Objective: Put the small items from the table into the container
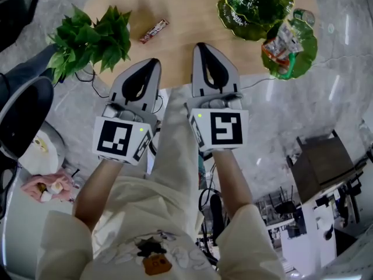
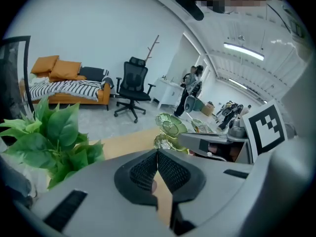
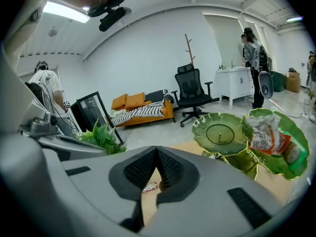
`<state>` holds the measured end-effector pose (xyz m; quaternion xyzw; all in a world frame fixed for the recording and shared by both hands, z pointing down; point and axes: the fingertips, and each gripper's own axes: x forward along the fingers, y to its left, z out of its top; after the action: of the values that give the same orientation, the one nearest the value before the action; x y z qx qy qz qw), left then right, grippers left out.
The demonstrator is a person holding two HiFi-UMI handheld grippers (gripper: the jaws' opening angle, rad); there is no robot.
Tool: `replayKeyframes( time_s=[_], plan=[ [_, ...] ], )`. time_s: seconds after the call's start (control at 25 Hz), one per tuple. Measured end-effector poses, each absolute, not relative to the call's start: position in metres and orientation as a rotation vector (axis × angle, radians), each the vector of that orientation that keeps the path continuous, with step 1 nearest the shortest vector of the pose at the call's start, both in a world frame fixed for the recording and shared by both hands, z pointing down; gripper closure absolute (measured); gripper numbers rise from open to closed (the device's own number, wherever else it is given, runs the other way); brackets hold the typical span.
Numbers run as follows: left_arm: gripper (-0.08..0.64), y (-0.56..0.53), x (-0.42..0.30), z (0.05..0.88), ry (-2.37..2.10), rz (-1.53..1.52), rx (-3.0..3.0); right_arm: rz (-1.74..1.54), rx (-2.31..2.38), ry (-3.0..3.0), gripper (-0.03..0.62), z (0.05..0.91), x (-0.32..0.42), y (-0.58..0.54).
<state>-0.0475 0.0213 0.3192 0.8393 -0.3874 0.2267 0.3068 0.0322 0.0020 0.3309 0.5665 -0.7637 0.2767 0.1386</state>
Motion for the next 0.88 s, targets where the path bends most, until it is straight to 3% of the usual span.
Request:
replayKeyframes(
  time_s=[0.44,0.64,0.88],
  plan=[
    [0.551,0.022,-0.091,0.339,-1.081,0.594,2.149,0.845,1.534,-2.224,0.586,0.366,-0.017,-0.007],
    [0.551,0.021,-0.103,0.349,-1.101,0.584,2.129,0.709,1.483,-2.229,0.586,0.385,-0.033,-0.012],
    [0.551,0.023,-0.119,0.359,-1.116,0.601,2.112,0.872,1.433,-2.219,0.581,0.42,-0.051,-0.005]
  ],
)
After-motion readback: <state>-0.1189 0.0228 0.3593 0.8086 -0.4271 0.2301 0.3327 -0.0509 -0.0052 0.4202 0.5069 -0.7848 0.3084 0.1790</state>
